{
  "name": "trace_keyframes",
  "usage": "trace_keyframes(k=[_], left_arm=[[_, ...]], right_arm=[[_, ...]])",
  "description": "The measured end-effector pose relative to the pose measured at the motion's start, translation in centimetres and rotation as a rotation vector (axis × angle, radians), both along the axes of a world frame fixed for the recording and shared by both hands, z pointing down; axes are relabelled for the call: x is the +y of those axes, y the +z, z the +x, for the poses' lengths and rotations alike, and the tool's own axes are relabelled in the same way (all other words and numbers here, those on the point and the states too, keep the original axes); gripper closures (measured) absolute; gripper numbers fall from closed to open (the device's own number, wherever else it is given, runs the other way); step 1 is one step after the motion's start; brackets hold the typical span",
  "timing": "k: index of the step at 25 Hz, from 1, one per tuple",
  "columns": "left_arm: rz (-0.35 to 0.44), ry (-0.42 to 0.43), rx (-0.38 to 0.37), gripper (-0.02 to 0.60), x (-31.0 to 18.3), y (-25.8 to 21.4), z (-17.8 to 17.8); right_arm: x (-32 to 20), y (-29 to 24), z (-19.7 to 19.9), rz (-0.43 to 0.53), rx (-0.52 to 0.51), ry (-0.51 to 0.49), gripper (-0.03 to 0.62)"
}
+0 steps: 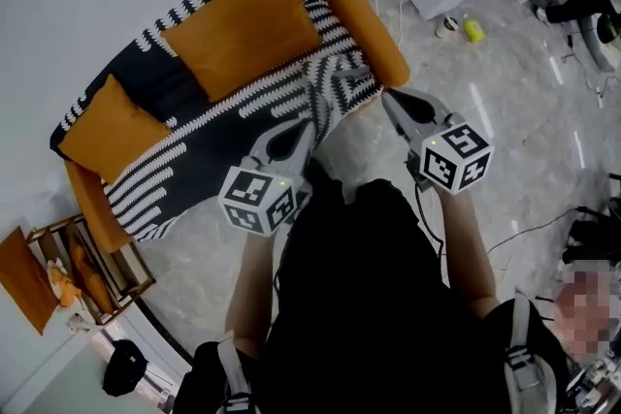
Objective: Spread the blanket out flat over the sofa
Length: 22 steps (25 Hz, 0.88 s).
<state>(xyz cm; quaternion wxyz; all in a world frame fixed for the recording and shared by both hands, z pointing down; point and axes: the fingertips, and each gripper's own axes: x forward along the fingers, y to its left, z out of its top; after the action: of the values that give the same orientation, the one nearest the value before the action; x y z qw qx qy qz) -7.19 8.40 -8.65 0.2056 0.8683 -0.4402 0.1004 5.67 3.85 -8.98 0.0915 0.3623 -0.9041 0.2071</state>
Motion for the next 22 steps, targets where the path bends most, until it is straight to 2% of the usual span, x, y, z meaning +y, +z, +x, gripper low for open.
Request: trace_keyframes(k=[5,12,18,22], left_arm=[[-0.051,0.003,0.04,0.571,-1.3,1.2,-1.4],[-0.116,-0.022,0.054,0.571,-2.6,4.5,-2.3],[-0.13,-0.128,0.09,0.571,-5.0,5.5,-3.8],[-0.129,-0.148,0.063,0.571,-7.7,5.7,-3.4]], right_arm=[[-0.1,1.9,-3.3,-0.043,0.013,-0.034,0.589],[-2.8,5.5,-4.8,-0.058,0.098,-0.067,0.589],[-5.5,9.1,-7.2,-0.037,0.193,-0.188,0.589],[-8.8,12.5,-7.8,-0.027,0.258,-0.259,0.589]])
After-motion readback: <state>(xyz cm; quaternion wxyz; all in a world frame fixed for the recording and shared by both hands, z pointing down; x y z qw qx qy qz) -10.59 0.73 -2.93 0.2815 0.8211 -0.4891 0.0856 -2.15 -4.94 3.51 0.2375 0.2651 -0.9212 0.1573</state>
